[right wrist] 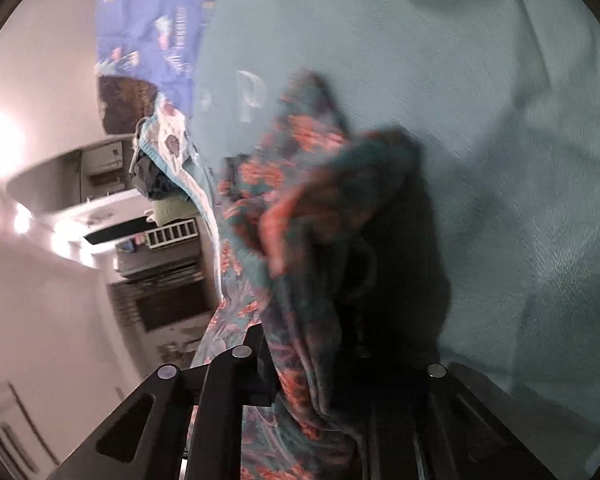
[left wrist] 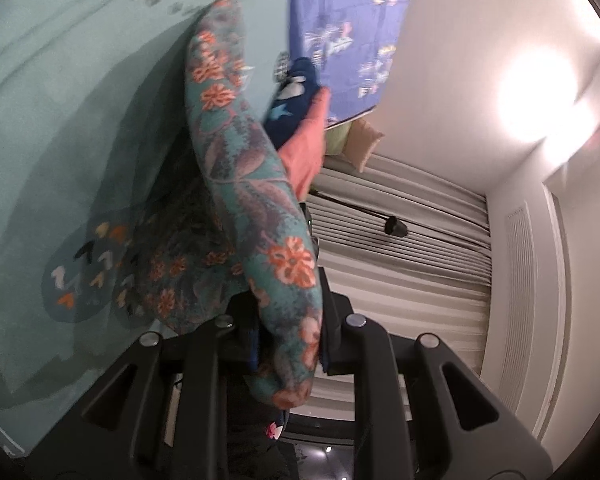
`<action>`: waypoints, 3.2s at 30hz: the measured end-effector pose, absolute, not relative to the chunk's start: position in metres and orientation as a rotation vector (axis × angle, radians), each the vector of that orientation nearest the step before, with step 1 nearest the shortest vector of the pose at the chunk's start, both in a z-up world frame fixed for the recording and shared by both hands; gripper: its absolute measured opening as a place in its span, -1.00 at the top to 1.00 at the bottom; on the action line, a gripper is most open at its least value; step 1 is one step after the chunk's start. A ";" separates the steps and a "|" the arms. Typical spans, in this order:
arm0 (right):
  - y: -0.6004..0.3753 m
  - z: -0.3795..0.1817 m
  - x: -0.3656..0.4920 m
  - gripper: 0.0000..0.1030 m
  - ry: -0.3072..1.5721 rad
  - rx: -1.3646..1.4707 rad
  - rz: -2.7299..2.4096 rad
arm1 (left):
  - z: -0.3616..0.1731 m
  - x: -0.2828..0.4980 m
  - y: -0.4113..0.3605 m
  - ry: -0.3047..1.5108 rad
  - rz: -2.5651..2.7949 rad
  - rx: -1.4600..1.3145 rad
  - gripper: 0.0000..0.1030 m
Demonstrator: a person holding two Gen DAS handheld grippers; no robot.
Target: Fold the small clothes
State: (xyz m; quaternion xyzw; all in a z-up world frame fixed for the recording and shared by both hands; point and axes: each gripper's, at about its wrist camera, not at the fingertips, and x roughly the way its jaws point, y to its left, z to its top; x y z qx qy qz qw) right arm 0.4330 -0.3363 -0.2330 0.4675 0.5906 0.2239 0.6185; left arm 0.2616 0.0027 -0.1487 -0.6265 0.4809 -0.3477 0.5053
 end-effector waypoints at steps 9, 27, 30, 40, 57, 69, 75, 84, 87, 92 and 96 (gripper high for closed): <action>-0.296 -0.108 0.462 0.75 1.212 0.918 0.587 | -0.063 0.294 0.051 0.928 -0.908 -1.418 0.57; -0.032 -0.049 0.569 0.75 1.160 0.603 0.823 | -0.090 0.352 0.294 0.632 -0.602 -1.372 0.57; 0.018 -0.114 0.600 0.75 1.199 0.604 0.834 | -0.163 0.365 0.332 0.696 -0.433 -1.401 0.55; 0.050 -0.245 0.578 0.58 0.996 0.019 0.431 | -0.233 0.327 0.354 0.875 0.060 -0.988 0.55; 0.119 -0.286 0.468 0.45 1.236 -0.057 0.816 | -0.171 0.282 0.386 0.745 0.102 -0.877 0.05; 0.101 -0.273 0.431 0.20 1.206 -0.192 0.851 | -0.290 0.360 0.323 1.076 0.005 -1.017 0.06; -0.027 -0.135 0.378 -0.12 0.838 -0.200 0.749 | -0.225 0.349 0.272 1.067 0.023 -0.694 0.06; -0.239 -0.010 0.271 -0.65 0.579 -0.163 0.350 | -0.027 0.259 0.113 0.638 -0.103 -0.303 -0.55; -0.286 0.006 0.238 -0.69 0.554 -0.089 0.284 | 0.004 0.234 0.069 0.594 -0.150 -0.210 -0.61; -0.313 0.002 0.192 -0.70 0.556 -0.021 0.318 | 0.019 0.195 0.028 0.562 -0.003 -0.191 -0.72; -0.302 -0.007 0.156 -0.72 0.555 -0.063 0.355 | 0.020 0.162 0.007 0.559 0.019 -0.162 -0.86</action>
